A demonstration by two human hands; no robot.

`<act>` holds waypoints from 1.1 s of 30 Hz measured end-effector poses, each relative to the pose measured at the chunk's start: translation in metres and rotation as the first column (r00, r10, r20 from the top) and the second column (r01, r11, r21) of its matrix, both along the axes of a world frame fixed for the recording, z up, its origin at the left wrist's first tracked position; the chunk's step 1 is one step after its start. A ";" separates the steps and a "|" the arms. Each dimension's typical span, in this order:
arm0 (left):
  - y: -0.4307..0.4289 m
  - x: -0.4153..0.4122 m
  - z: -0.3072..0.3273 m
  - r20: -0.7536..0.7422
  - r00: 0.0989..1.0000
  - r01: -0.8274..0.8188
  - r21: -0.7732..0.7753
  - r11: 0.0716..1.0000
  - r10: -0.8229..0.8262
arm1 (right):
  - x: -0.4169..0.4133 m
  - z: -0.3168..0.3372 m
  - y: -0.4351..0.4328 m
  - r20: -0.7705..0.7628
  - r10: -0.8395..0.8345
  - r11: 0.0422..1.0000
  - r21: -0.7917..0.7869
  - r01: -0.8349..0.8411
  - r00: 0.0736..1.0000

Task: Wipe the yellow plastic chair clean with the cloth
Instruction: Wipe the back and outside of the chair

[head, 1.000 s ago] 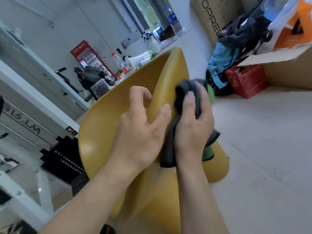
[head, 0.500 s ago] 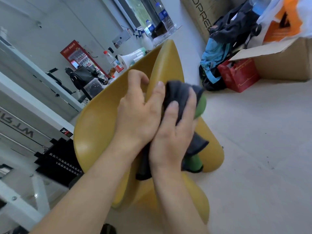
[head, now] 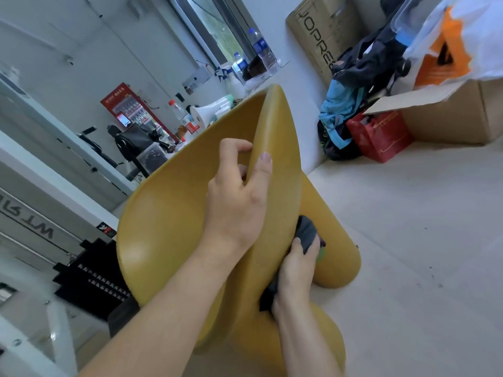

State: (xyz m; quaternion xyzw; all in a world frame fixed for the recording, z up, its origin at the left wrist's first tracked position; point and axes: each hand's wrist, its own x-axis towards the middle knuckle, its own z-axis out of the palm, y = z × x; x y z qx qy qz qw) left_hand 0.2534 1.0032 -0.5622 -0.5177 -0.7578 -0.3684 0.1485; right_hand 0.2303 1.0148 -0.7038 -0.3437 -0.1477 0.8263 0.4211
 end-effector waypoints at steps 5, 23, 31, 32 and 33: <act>0.025 0.000 0.001 -0.012 0.999 -0.029 0.027 0.999 0.030 | 0.046 0.074 0.021 -0.185 -0.429 0.719 0.523 0.458 0.884; 0.004 -0.004 -0.027 0.122 0.983 0.146 -0.086 0.986 -0.135 | 0.024 0.038 0.023 -0.065 -0.428 0.821 0.389 0.418 0.902; 0.006 0.000 -0.026 0.208 0.966 0.160 -0.029 0.987 -0.150 | -0.025 -0.034 -0.013 -0.024 0.230 0.963 -0.142 -0.231 0.973; 0.006 -0.001 -0.024 0.234 0.957 0.177 -0.004 0.984 -0.171 | -0.018 -0.025 -0.014 -0.018 0.212 0.968 -0.133 -0.212 0.977; 0.007 -0.001 -0.023 0.263 0.947 0.188 0.018 0.982 -0.186 | -0.010 -0.013 -0.012 0.012 0.139 0.987 -0.079 -0.137 0.990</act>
